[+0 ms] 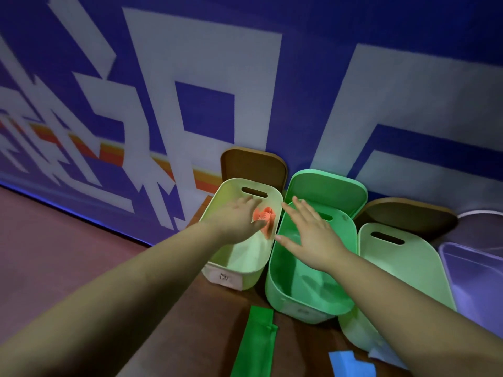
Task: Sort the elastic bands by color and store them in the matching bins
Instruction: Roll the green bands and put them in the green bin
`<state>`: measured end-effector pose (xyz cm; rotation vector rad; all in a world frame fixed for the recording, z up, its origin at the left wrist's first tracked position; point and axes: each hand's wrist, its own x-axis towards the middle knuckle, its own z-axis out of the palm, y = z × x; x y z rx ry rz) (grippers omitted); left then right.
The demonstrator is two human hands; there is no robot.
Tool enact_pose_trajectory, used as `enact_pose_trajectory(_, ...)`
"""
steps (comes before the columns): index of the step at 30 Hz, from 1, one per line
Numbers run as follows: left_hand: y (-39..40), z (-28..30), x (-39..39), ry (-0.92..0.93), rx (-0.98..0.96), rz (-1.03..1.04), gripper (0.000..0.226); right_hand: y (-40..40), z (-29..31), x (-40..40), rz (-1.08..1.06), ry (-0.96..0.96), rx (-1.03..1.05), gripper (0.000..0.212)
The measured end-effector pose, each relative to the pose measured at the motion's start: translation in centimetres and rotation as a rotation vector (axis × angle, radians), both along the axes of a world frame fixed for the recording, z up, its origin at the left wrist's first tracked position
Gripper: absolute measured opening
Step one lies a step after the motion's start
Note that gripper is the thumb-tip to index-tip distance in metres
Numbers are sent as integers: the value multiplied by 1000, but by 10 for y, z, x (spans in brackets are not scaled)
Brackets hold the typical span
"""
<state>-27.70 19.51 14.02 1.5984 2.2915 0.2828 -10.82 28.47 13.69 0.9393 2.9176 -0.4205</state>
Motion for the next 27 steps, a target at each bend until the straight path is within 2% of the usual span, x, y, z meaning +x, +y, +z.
enact_pose_trajectory(5, -55, 22, 40, 257, 5, -177, 66, -40, 19, 44, 29, 24, 35, 77)
enact_pose_trajectory(8, -88, 27, 66, 324, 36, -220, 65, -66, 21, 72, 49, 39, 47, 79)
enact_pose_trajectory(11, -122, 23, 91, 343, 171, -272, 57, -93, 17, 98, 82, 66, 44, 79)
enact_pose_trajectory(14, -151, 3, 108, 331, 322, -356, 46, -121, 8, 124, 129, 86, 16, 75)
enact_pose_trajectory(17, -169, -34, 112, 254, 205, -340, 45, -142, -9, 136, 178, 83, -14, 70)
enact_pose_trajectory(20, -169, -71, 108, 189, 37, -291, 61, -152, -35, 130, 176, 20, -52, 65)
enact_pose_trajectory(22, -161, -92, 102, 150, -66, -204, 62, -154, -56, 118, 137, -21, -95, 63)
enact_pose_trajectory(24, -149, -112, 95, 90, -82, -119, 54, -153, -78, 105, 70, -55, -128, 63)
enact_pose_trajectory(27, -130, -139, 91, 12, -45, -9, 55, -151, -113, 87, -51, -72, -134, 64)
